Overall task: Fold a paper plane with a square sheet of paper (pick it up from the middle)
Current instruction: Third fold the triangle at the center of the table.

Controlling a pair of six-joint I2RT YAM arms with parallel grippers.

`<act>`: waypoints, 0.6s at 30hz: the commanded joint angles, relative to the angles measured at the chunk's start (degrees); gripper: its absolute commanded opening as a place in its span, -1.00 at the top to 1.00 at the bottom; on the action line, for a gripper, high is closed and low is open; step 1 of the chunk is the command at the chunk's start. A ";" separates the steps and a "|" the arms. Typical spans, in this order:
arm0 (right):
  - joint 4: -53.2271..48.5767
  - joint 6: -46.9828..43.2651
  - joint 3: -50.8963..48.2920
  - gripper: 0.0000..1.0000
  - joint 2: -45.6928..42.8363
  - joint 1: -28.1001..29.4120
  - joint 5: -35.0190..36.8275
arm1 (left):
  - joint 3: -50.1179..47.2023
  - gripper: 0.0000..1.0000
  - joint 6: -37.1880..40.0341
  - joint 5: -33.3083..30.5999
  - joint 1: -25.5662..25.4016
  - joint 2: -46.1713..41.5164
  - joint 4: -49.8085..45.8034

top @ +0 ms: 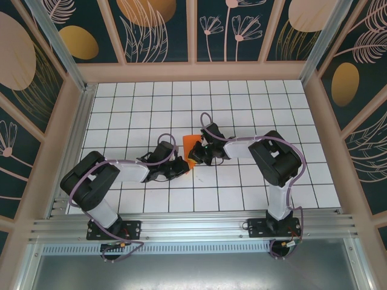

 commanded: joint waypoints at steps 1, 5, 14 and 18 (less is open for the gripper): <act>-4.07 0.64 -2.24 1.00 1.33 -0.52 4.74 | 0.82 0.76 1.46 -1.79 -0.28 0.87 -3.25; -4.07 0.61 -2.24 1.00 1.34 -0.56 4.82 | 0.81 0.76 1.73 -1.63 -0.26 0.97 -3.67; -4.22 0.61 -2.27 1.00 1.50 -0.58 5.00 | 1.51 0.77 2.68 -3.77 -0.22 0.98 -7.00; -4.33 0.57 -2.29 1.00 1.58 -0.54 5.00 | 1.79 0.77 2.77 -2.87 -0.22 -1.08 -6.91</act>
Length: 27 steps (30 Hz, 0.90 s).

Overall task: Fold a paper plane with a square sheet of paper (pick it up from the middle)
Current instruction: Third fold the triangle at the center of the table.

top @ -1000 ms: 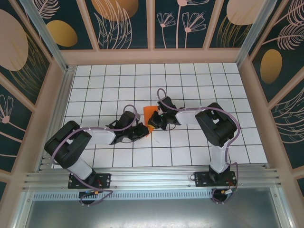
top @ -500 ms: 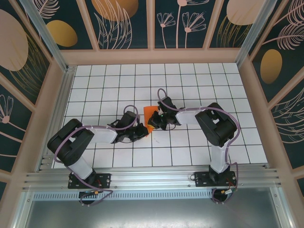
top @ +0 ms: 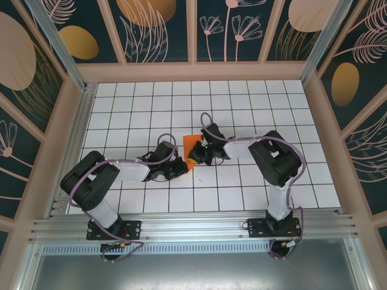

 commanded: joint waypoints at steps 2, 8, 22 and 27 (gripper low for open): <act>-4.34 0.29 -2.24 1.00 1.59 -0.55 5.00 | 0.39 0.76 0.66 0.62 -0.14 -2.67 -1.03; -4.31 0.38 -2.31 1.00 1.63 -0.51 4.99 | -0.31 0.75 -0.91 2.82 -0.82 -2.89 2.98; -4.44 0.26 -2.24 1.00 1.57 -0.56 5.08 | 0.57 0.78 0.11 -1.61 -1.11 1.16 -2.18; -4.69 -0.08 -1.99 1.00 1.56 -0.51 5.03 | 0.18 0.78 0.06 -2.43 -1.05 1.81 -2.99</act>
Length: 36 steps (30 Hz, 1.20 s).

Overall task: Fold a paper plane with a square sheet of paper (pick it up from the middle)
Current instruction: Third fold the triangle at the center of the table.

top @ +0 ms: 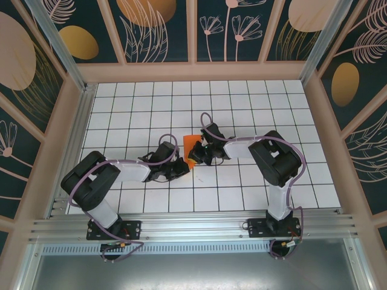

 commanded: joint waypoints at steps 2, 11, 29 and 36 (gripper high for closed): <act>-4.78 -0.61 -1.63 0.99 1.35 -0.56 5.06 | 0.13 0.79 0.34 -2.57 -0.25 1.68 -3.96; -3.16 -5.67 1.52 0.77 -4.22 -1.83 2.72 | -2.22 0.88 -0.79 -2.31 -0.25 1.82 -2.13; -4.40 -7.86 -4.30 0.81 -11.35 1.78 2.87 | -2.66 0.94 -1.58 -2.19 -0.23 2.31 -1.31; -4.48 -7.10 -3.82 0.88 -7.29 2.78 2.42 | -2.78 0.95 -1.58 -2.24 -0.22 2.03 -1.34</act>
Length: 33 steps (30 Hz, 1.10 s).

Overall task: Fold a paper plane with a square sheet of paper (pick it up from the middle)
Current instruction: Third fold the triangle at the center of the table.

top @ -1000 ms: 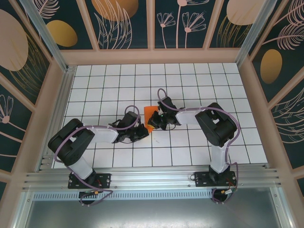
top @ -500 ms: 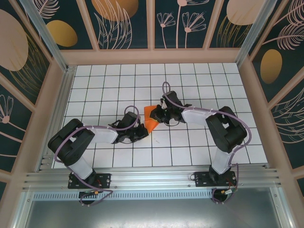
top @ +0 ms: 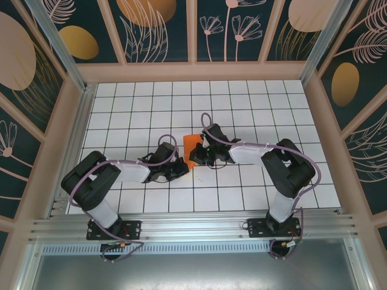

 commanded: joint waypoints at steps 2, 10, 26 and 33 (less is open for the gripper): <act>-0.79 0.37 -0.12 0.90 3.13 0.55 0.05 | -1.61 0.95 -0.47 -2.25 -0.18 1.86 -3.78; -0.97 -0.04 -0.04 0.91 5.98 0.51 0.48 | -1.65 0.94 -0.52 -2.08 -0.29 1.32 -3.64; -2.02 -0.02 -0.23 0.92 6.72 0.42 1.98 | 0.54 0.81 -2.23 -3.03 -0.20 -2.46 -0.39; -1.88 0.12 -0.04 0.93 6.64 0.34 1.98 | 0.71 0.82 -1.53 -0.53 -0.21 1.14 -0.09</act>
